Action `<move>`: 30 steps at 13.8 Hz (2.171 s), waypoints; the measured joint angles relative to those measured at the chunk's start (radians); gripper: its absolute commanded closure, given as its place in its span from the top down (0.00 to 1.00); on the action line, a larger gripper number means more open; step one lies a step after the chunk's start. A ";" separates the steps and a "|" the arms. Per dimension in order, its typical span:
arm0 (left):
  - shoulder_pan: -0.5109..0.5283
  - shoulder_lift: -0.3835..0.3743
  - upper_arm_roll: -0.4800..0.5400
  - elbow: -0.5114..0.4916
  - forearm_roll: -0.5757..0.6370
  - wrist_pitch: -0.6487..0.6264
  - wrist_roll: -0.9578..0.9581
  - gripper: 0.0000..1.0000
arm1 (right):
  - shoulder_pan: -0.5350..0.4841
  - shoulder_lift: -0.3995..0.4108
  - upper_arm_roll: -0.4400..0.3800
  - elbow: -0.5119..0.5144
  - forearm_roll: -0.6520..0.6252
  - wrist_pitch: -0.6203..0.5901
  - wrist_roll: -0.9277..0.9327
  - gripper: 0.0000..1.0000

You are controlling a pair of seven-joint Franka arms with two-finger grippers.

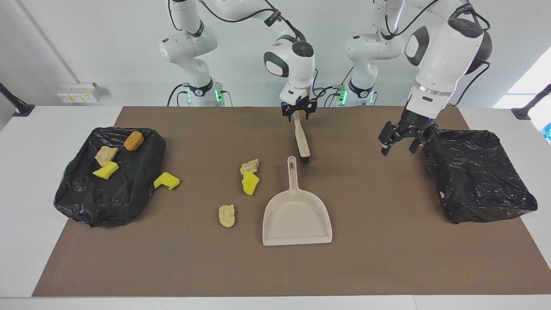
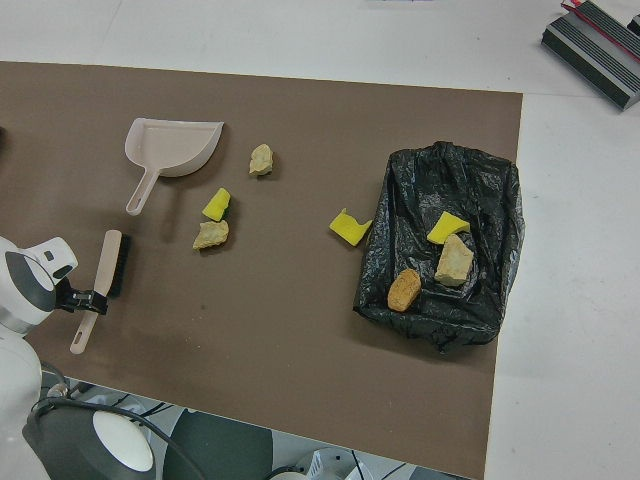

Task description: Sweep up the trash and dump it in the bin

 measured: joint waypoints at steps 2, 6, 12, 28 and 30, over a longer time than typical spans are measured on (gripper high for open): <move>-0.072 0.043 -0.002 0.000 0.000 0.048 -0.039 1.00 | 0.000 0.000 -0.001 -0.012 0.014 0.000 0.000 0.36; -0.203 0.136 -0.002 0.008 0.016 0.067 -0.058 1.00 | 0.000 0.000 -0.001 -0.014 0.030 -0.013 0.000 0.00; -0.340 0.261 -0.001 0.051 0.043 0.076 -0.157 1.00 | -0.028 -0.051 -0.009 -0.006 0.031 -0.166 0.000 0.00; -0.414 0.385 0.002 0.063 0.046 0.173 -0.188 0.35 | -0.587 -0.234 -0.030 -0.009 -0.095 -0.444 -0.383 0.00; -0.417 0.386 0.002 0.063 0.047 0.165 -0.188 0.00 | -0.665 -0.214 -0.030 -0.009 -0.170 -0.397 -0.466 0.00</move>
